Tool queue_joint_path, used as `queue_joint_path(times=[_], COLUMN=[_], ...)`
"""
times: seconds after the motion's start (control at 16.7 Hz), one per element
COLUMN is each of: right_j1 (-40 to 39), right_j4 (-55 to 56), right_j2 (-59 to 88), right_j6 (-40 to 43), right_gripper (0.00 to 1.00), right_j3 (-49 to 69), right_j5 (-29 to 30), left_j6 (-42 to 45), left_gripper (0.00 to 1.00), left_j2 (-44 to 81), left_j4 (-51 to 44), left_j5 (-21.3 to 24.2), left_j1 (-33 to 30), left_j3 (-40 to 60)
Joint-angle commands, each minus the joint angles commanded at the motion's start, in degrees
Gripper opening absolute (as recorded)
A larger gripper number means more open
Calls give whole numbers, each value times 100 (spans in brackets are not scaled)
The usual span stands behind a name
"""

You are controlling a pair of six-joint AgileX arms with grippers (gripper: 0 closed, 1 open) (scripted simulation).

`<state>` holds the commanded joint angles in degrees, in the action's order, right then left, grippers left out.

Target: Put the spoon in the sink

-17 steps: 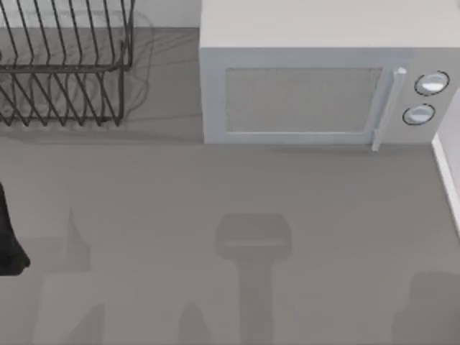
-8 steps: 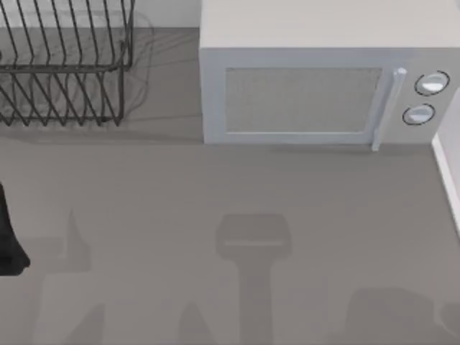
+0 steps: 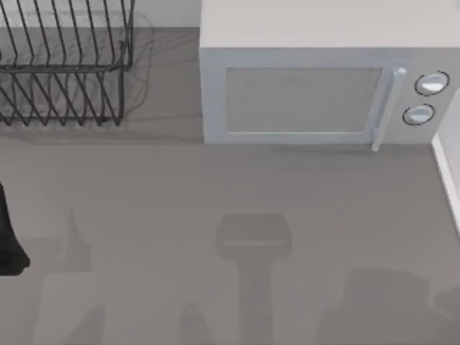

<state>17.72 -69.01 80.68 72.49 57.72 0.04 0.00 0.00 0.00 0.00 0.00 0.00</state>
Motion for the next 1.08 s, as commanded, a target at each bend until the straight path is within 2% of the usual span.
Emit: queue_joint_path(times=[0.3, 0.84, 1.08], right_j1=[-183, -653, -842], right_j4=[-714, -2285, -2709], right_j2=[1715, 5644, 6917], right_j6=[-76, -592, -893], right_gripper=[0, 0, 0], right_j3=[2098, 7938, 9810], right_j5=[22, 61, 83], left_j6=[0, 0, 0], left_gripper=[100, 100, 100], left_j2=[0, 0, 0], left_j4=[0, 0, 0], left_j5=[0, 0, 0], left_j1=[0, 0, 0], left_j3=[0, 0, 0])
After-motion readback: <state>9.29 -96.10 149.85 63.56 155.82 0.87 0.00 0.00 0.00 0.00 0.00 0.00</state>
